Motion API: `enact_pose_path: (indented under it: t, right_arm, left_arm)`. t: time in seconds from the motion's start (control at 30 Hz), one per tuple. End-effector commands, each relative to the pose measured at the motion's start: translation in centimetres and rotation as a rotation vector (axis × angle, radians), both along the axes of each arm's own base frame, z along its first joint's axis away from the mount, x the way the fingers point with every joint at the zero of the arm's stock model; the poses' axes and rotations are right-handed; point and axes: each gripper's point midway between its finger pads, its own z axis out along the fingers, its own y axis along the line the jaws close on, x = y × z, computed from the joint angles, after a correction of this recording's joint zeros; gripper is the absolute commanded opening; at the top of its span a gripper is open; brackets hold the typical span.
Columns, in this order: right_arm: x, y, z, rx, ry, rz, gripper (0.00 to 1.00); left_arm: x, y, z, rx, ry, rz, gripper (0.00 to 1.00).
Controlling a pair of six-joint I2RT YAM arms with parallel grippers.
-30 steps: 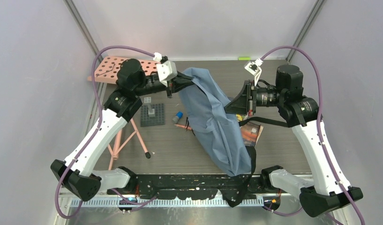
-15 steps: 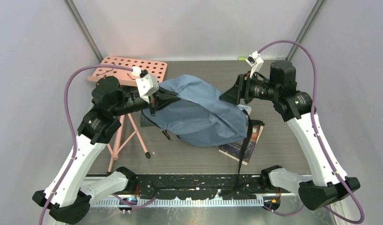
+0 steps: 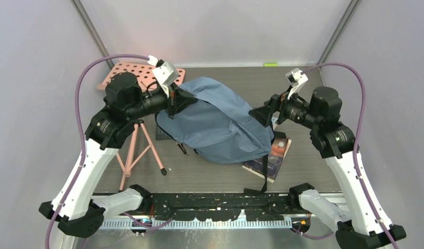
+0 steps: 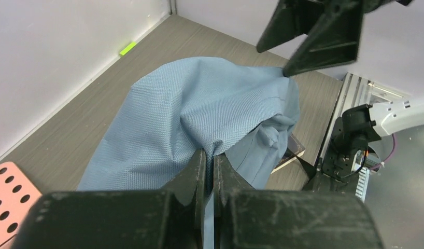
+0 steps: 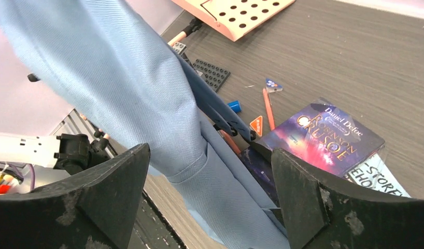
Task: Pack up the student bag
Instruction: Adjust the student bag at the center of the board.
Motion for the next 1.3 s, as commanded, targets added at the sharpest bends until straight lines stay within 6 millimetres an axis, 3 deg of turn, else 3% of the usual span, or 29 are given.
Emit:
enact_pose_path:
  t: [0.0,0.17,0.33,0.53,0.7,0.77,0.83,0.9,0.97,1.0,1.07,1.1,1.13,1.27]
  right_arm:
    - [-0.4,0.0,2.0,0.029,-0.165,0.013,0.94]
    - [-1.6,0.8,2.2,0.035,-0.176,0.092,0.97]
    - [-1.9,2.0,0.8,0.022,-0.097,0.197,0.97]
    - [1.4,1.6,-1.4,-0.068,-0.11,0.107,0.97]
    - [3.3,3.2,-3.1,-0.117,-0.092,0.138,0.96]
    - [3.4,3.8,-3.5,-0.137,-0.078,0.151,0.8]
    - [4.2,3.6,-3.5,-0.154,-0.06,0.096,0.29]
    - [4.4,3.0,-2.6,-0.127,-0.049,0.032,0.05]
    - [4.2,2.3,-1.0,-0.09,-0.064,-0.028,0.01]
    - [4.0,1.9,-0.4,-0.078,-0.069,-0.052,0.01]
    - [3.3,0.3,2.8,-0.032,-0.099,-0.151,0.01]
    - [3.2,-0.7,2.8,-0.038,-0.066,-0.215,0.01]
    - [2.9,-1.5,4.8,-0.021,-0.09,-0.253,0.0]
    - [3.1,-4.8,4.7,-0.093,0.027,-0.441,0.01]
  left_arm:
    - [0.9,0.3,1.9,-0.03,-0.007,0.056,0.0]
    - [1.3,0.2,1.5,-0.003,-0.004,0.056,0.0]
    - [1.5,0.0,1.2,0.005,0.003,0.051,0.0]
    - [0.3,-1.1,1.4,-0.011,-0.001,-0.053,0.0]
    - [0.0,-1.5,1.7,-0.021,-0.011,-0.084,0.0]
    - [0.1,-1.5,1.6,-0.013,-0.018,-0.088,0.0]
    - [0.1,-1.6,1.5,-0.006,-0.037,-0.098,0.0]
    - [0.0,-1.6,1.6,-0.014,-0.054,-0.101,0.01]
    - [-0.2,-1.3,1.8,-0.029,-0.086,-0.092,0.21]
    - [-0.3,-1.1,1.6,-0.035,-0.099,-0.083,0.38]
    - [-0.5,-0.5,1.9,-0.055,-0.136,-0.058,0.58]
    - [-0.5,-0.2,2.0,-0.062,-0.146,-0.039,0.66]
    - [-0.5,0.1,2.0,-0.067,-0.151,-0.019,0.72]
    - [0.4,1.3,0.6,-0.037,-0.096,0.082,0.94]
